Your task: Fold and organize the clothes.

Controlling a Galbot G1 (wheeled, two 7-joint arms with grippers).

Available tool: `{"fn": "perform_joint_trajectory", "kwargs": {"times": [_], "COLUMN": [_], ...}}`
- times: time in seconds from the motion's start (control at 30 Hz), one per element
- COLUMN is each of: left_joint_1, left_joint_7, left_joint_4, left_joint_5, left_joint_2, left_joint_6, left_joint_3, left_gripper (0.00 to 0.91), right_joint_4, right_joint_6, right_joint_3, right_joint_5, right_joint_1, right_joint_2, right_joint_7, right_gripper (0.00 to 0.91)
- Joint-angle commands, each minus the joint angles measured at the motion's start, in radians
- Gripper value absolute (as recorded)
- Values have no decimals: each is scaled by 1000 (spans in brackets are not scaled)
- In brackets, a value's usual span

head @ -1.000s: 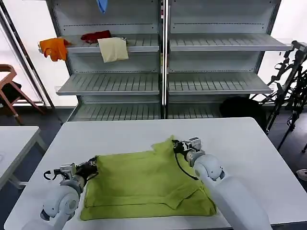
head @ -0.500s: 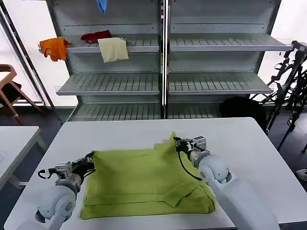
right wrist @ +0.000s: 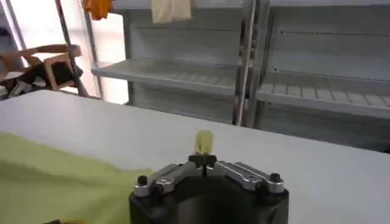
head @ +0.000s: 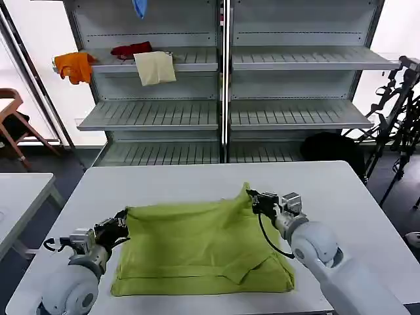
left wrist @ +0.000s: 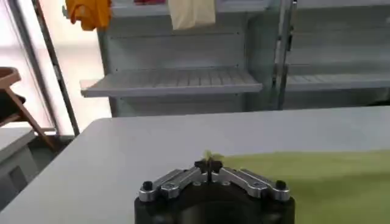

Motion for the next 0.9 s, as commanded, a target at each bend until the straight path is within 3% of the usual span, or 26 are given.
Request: {"fn": "perform_joint_trajectory", "kwargs": {"times": [0.03,0.33,0.63,0.9], "left_joint_1": [93,188,243,273], "left_joint_7": [-22,-51,-92,-97], "left_joint_4": [-121,-182,-195,-182], "left_joint_5": [34,111,157,189], "left_joint_2": [1,-13,-36,-51], "left_joint_6": [22,23,22,13], "left_joint_3": [-3,-7,-7,1], "left_gripper": [0,0,0,0], "right_joint_4": [139,209,285,340], "right_joint_6": [0,1,21,29], "right_joint_3": [53,105,159,220], "right_joint_5": [13,10,6,11], "right_joint_1": [-133,-278,-434,-560], "right_joint_2": [-64,-75,-69,-73], "right_joint_7": [-2,-1,69,84], "right_gripper": [0,0,0,0]}}
